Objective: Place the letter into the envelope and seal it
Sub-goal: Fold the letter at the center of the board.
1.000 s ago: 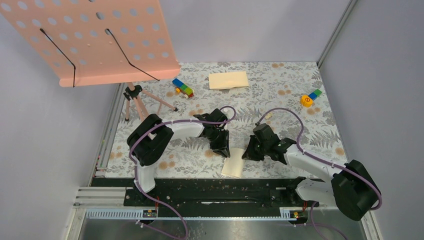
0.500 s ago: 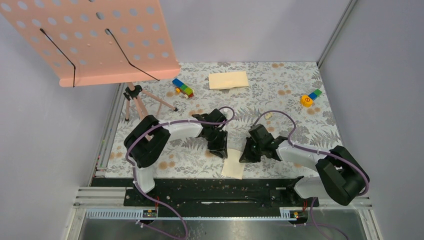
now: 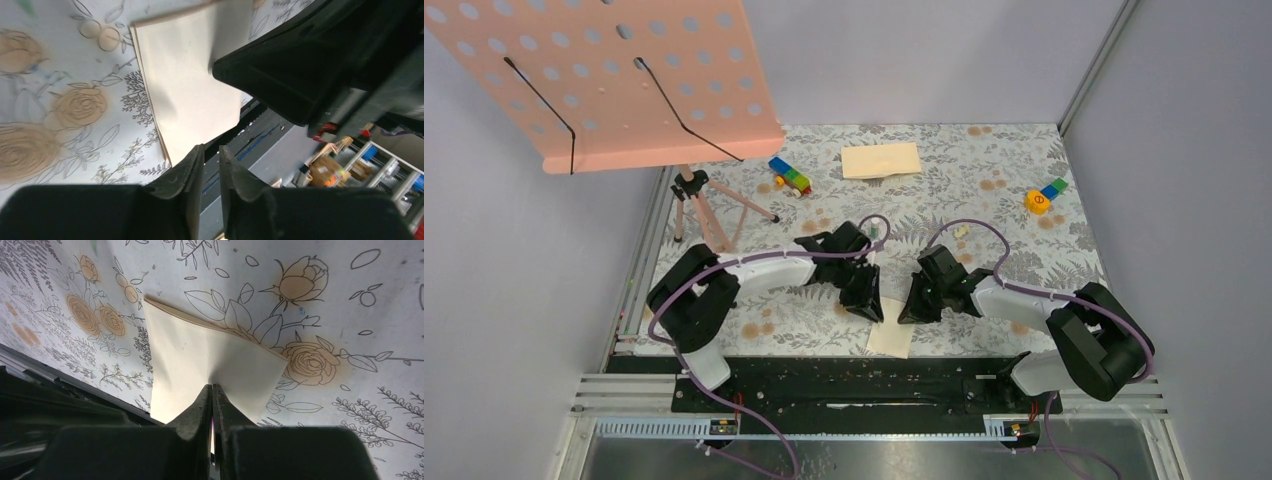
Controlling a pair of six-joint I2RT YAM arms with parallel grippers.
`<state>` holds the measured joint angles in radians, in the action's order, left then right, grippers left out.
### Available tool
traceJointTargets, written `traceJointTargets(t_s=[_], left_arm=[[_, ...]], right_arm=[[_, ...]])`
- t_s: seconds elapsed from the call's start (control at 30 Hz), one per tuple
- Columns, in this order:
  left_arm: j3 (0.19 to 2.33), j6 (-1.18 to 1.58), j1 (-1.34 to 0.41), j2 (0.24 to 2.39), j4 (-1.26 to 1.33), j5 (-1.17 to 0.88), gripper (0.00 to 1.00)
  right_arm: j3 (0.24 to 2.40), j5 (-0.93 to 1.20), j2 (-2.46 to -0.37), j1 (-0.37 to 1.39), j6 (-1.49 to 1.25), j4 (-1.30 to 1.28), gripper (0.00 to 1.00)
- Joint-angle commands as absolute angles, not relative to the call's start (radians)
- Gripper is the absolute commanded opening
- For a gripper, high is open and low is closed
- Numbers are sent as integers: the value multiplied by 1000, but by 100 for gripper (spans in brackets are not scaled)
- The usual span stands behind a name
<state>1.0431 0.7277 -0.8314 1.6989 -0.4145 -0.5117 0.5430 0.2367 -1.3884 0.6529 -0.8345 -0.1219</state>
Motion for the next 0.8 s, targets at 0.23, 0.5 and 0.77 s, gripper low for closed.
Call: traceJointTargets(t_s=[0.23,0.5,0.77], left_arm=[[941,769,-867,1880,-183,-696,10],[959,742,-866,1877,-300,-554,5],[971,751,-865,1880,-300,-544,5]], right_arm=[[571,208,-1396,649,-832,-153,0],[506,244,-1150,649,-921,-216,3],[382,444,-1213,658,-934,-144,3]])
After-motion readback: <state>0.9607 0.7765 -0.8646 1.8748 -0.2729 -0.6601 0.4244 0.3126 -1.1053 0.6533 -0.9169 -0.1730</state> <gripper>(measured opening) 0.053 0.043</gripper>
